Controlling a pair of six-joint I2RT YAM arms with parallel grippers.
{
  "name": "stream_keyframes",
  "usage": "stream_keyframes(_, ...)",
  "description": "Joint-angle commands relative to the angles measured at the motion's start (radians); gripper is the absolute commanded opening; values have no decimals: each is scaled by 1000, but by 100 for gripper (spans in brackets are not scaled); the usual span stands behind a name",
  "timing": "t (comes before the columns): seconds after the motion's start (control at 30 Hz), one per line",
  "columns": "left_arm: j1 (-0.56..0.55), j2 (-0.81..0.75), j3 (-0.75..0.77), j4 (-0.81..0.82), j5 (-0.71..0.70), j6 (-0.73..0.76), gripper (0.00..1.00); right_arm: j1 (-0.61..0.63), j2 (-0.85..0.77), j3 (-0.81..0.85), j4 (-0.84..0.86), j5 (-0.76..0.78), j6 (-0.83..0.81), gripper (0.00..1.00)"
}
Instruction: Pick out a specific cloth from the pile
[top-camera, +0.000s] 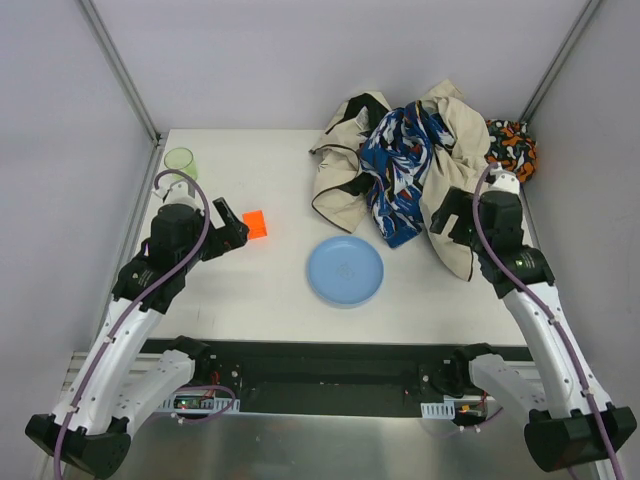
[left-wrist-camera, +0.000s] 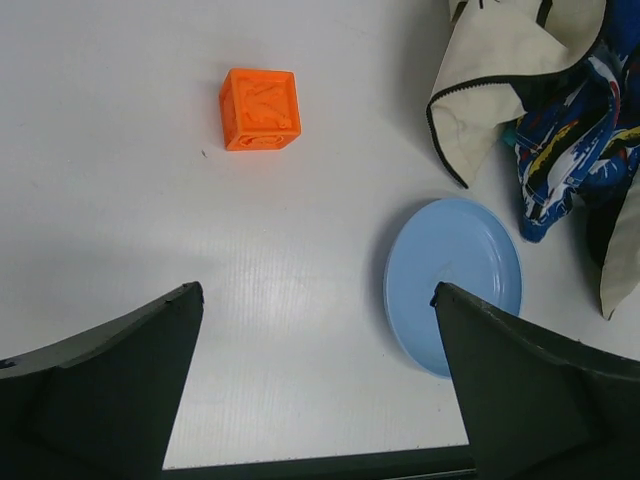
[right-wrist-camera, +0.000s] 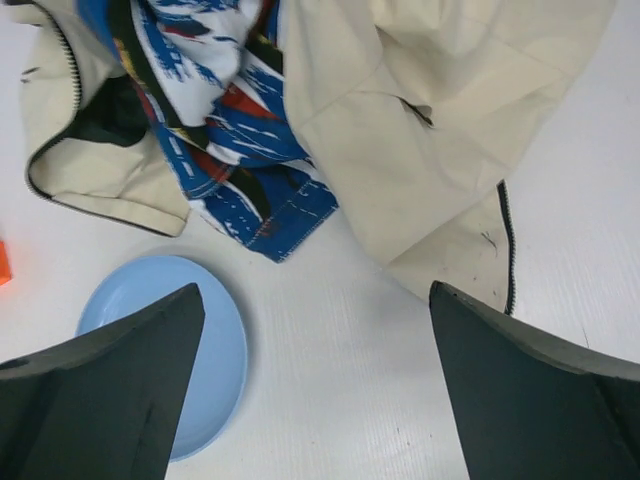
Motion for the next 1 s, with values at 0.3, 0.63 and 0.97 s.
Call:
stream_keyframes(0.3,1,-10,-39,5,-13,-67,99,301,219,236,128,-75,-438,96)
stream_keyframes(0.63,1,16,-45,7,-41,-78,99,479,981,880,40,244,-502,96)
stream_keyframes(0.97,1,17,-76,10,7,-75,99,469,1329,1116,25,671,-757,96)
